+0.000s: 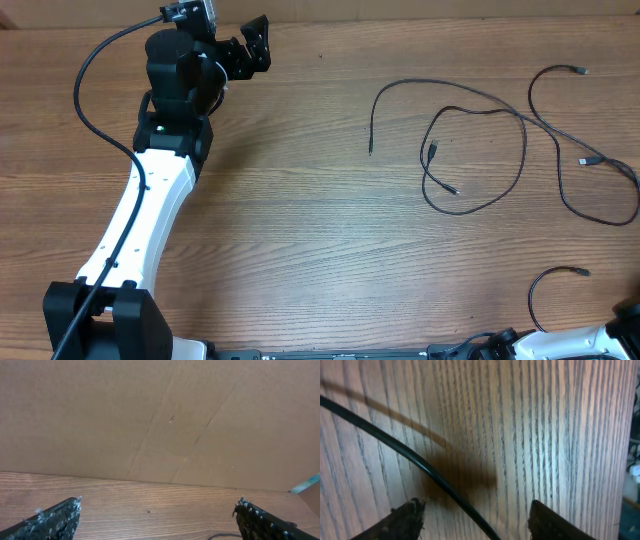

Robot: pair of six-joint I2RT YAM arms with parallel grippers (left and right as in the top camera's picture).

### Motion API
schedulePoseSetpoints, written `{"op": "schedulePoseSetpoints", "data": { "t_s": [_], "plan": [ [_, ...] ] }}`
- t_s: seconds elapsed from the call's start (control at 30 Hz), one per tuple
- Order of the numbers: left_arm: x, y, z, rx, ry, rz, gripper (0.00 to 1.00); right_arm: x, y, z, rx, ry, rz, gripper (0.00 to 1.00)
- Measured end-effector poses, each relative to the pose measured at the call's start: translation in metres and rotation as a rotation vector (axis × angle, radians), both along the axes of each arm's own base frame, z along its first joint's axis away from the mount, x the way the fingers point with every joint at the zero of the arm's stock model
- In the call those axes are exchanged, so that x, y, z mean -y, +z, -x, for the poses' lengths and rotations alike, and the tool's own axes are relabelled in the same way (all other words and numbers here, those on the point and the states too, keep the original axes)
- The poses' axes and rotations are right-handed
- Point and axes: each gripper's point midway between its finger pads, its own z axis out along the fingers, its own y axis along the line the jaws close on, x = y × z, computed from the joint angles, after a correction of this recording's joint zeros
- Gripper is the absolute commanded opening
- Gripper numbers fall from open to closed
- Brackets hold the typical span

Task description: Untangle cables

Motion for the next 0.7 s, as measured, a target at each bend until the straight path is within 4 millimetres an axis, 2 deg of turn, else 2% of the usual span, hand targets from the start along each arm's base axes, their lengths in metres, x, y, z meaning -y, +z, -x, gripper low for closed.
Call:
{"op": "schedulePoseSetpoints", "data": {
  "t_s": [0.17,0.4,0.7],
  "plan": [
    [0.0,0.0,0.0,0.0,0.0,0.0,1.0,-0.001,0.0,0.0,-0.002,0.0,-0.004,0.53],
    [0.0,-0.002,0.0,-0.008,0.0,-0.001,1.0,-0.003,-0.001,0.002,-0.007,0.001,-0.014,0.55],
    [-0.003,-0.015,0.003,-0.063,0.018,-0.012,1.0,-0.006,-0.001,0.001,0.0,0.003,-0.025,0.58]
  ]
}}
